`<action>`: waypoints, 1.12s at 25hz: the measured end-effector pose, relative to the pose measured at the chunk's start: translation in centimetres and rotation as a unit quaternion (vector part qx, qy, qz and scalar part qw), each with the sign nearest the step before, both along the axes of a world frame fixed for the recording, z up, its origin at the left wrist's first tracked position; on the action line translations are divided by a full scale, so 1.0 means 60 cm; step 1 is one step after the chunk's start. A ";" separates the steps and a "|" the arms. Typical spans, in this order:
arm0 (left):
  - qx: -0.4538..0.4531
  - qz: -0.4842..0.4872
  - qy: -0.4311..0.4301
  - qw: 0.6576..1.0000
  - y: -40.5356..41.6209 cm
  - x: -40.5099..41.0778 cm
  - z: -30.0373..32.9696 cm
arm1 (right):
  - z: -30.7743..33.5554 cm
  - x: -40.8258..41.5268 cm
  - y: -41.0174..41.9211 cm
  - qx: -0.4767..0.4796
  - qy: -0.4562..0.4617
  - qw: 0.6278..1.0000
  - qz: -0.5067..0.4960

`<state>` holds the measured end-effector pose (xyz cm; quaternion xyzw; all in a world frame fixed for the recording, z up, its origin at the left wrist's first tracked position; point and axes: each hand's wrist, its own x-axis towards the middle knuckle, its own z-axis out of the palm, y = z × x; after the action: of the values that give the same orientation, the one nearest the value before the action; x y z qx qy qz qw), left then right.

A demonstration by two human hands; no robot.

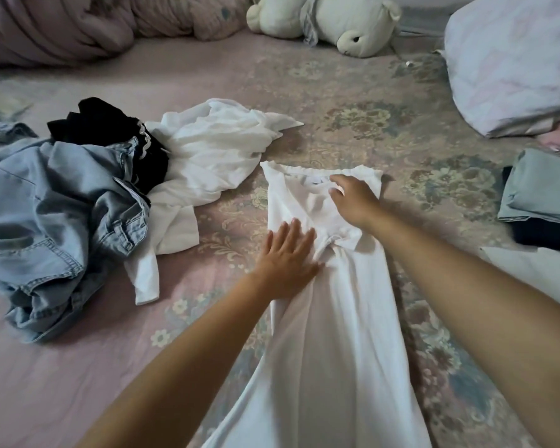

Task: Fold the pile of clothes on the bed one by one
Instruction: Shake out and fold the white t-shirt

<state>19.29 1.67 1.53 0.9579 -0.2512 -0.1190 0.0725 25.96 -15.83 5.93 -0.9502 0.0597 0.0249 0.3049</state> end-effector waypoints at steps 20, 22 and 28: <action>-0.035 0.194 -0.018 0.980 -0.026 0.341 0.031 | -0.007 0.040 -0.068 0.069 0.053 0.988 -0.131; 0.048 0.188 -0.066 0.979 -0.025 0.347 0.040 | -0.010 0.046 -0.055 0.060 0.018 0.987 -0.146; 0.108 0.146 -0.166 0.969 -0.029 0.314 0.026 | -0.033 0.027 -0.033 0.053 0.059 0.983 -0.164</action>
<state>38.14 -0.05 3.11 0.9927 -0.1028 0.0269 -0.0575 27.56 -17.83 3.97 -0.9070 0.2309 0.0340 0.3505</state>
